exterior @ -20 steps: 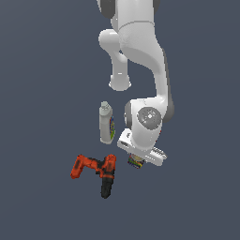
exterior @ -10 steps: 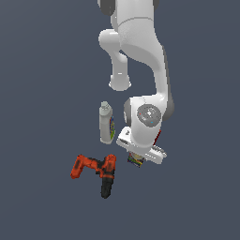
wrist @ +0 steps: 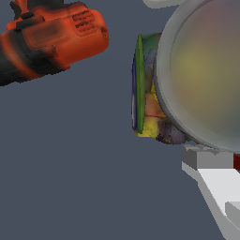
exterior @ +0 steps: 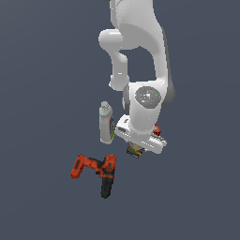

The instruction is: Pick up a designated object from a clutter of objects.

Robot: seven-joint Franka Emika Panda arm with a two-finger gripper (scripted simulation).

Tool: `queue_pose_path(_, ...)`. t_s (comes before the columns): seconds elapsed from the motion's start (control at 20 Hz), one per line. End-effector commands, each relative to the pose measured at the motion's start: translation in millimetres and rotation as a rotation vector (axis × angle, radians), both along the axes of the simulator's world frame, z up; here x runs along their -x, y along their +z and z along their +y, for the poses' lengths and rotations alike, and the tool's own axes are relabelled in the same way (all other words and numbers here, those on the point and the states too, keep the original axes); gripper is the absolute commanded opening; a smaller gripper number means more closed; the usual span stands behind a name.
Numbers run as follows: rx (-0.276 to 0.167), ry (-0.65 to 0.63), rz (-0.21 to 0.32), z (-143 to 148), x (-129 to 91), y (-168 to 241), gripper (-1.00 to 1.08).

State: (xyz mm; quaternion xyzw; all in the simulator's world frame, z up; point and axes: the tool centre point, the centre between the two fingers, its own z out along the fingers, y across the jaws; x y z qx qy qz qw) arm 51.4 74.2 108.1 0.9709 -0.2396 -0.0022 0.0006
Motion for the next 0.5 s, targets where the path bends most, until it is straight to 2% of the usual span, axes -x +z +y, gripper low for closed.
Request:
queue_pose_path(0.0,-0.001,0.0,-0.005,-2.6,8.5,18.7,-1.0)
queue_pose_path(0.45,0.0,0.0,-0.005,-14.0,48.5,88.0,-1.0)
